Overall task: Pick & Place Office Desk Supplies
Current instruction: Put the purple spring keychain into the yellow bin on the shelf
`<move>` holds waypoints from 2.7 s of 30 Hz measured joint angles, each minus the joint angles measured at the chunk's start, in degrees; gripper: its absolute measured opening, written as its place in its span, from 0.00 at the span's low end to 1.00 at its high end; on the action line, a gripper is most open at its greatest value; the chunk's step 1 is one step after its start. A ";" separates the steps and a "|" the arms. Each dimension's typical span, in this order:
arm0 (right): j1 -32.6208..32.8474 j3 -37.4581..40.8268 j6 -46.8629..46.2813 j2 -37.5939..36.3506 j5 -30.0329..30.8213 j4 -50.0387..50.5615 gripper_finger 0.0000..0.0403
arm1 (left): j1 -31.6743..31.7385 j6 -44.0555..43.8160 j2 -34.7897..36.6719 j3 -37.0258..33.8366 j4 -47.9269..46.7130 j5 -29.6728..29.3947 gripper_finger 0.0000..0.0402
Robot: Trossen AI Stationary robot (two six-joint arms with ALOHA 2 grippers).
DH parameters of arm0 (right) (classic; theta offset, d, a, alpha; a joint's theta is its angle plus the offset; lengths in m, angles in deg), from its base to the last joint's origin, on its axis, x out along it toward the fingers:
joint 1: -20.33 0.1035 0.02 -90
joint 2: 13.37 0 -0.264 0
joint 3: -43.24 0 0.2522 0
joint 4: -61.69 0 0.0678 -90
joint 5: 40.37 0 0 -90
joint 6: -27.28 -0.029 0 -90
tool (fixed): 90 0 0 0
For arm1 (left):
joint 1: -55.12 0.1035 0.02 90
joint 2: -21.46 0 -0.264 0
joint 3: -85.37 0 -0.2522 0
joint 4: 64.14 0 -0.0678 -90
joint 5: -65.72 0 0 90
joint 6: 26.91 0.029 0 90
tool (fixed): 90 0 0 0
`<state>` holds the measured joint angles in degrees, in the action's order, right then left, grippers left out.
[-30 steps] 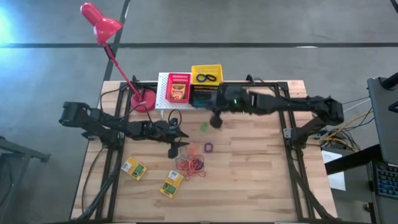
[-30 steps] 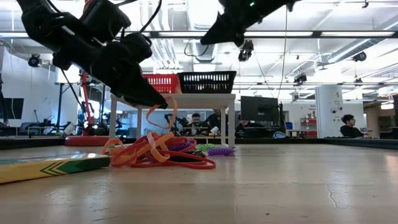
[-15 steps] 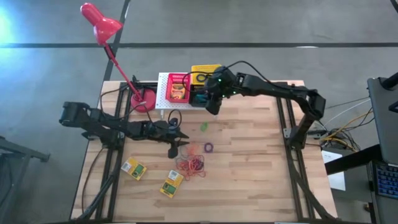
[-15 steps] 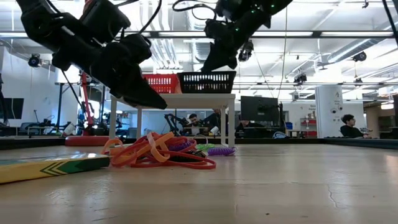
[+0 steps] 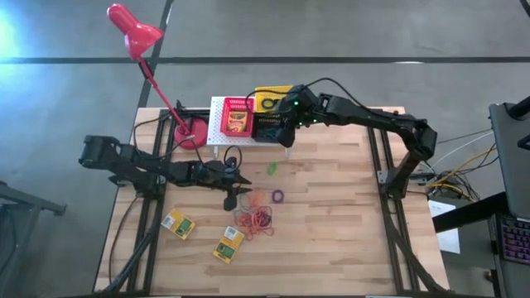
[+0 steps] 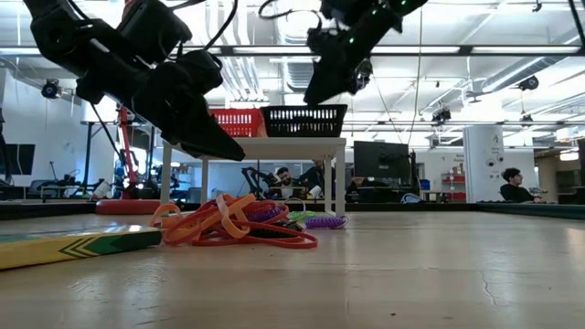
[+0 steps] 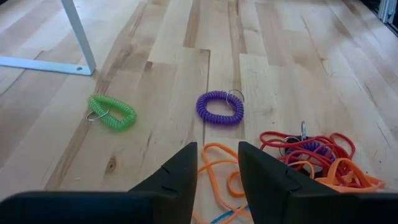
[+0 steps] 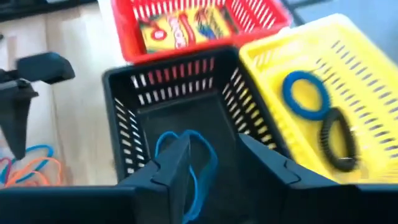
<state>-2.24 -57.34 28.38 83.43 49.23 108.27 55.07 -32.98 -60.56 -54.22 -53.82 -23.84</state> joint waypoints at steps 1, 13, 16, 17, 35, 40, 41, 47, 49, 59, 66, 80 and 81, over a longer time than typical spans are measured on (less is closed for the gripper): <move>0.32 0.00 0.34 -0.91 0.19 0.05 0.33 | 0.00 -0.06 0.00 0.00 0.00 -0.02 0.29; 10.48 13.16 3.08 -17.48 1.15 -0.22 0.29 | 0.00 -3.03 0.02 0.00 0.34 -0.05 0.29; 13.09 21.50 -0.83 -21.70 3.54 -4.29 0.27 | 0.00 -3.04 0.02 0.00 0.45 -0.47 0.29; 13.83 24.46 -2.17 -22.96 3.94 -6.42 0.26 | 0.00 -3.04 0.02 0.00 0.48 -0.48 0.29; 24.68 56.50 -9.99 -17.76 3.40 -53.90 0.23 | 0.00 -4.32 0.06 0.00 0.52 -1.11 0.29; 24.70 55.48 -11.93 -11.12 1.65 -57.52 0.28 | 0.00 -4.55 0.07 0.00 0.00 -1.11 0.29; 24.70 54.87 -12.32 -9.81 1.65 -57.52 0.29 | 0.00 -4.65 0.07 0.00 -0.14 -1.09 0.29; 25.09 49.79 -12.94 -1.61 1.53 -57.61 0.38 | -0.48 -4.87 0.06 0.00 -5.69 -0.55 0.29; 25.09 47.94 -12.70 1.08 1.42 -57.13 0.40 | -0.50 -4.87 0.07 0.00 -8.23 -0.39 0.29; 24.92 39.92 -14.37 7.32 6.44 -45.61 0.41 | -0.59 -9.44 0.07 0.00 -11.17 -0.24 0.29; 24.92 37.97 -14.03 9.33 6.66 -41.66 0.34 | -0.66 -9.44 0.07 0.00 -10.80 -0.44 0.29; 24.94 38.06 -14.19 7.68 6.42 -37.01 0.04 | -0.66 -9.46 0.04 0.00 -10.64 -0.68 0.29; 24.94 38.13 -14.20 6.98 6.33 -36.02 0.04 | -0.66 -9.46 0.04 0.00 -10.64 -0.68 0.29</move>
<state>22.70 -19.22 14.17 90.42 55.57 72.24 54.41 -42.44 -60.51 -54.22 -64.47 -24.51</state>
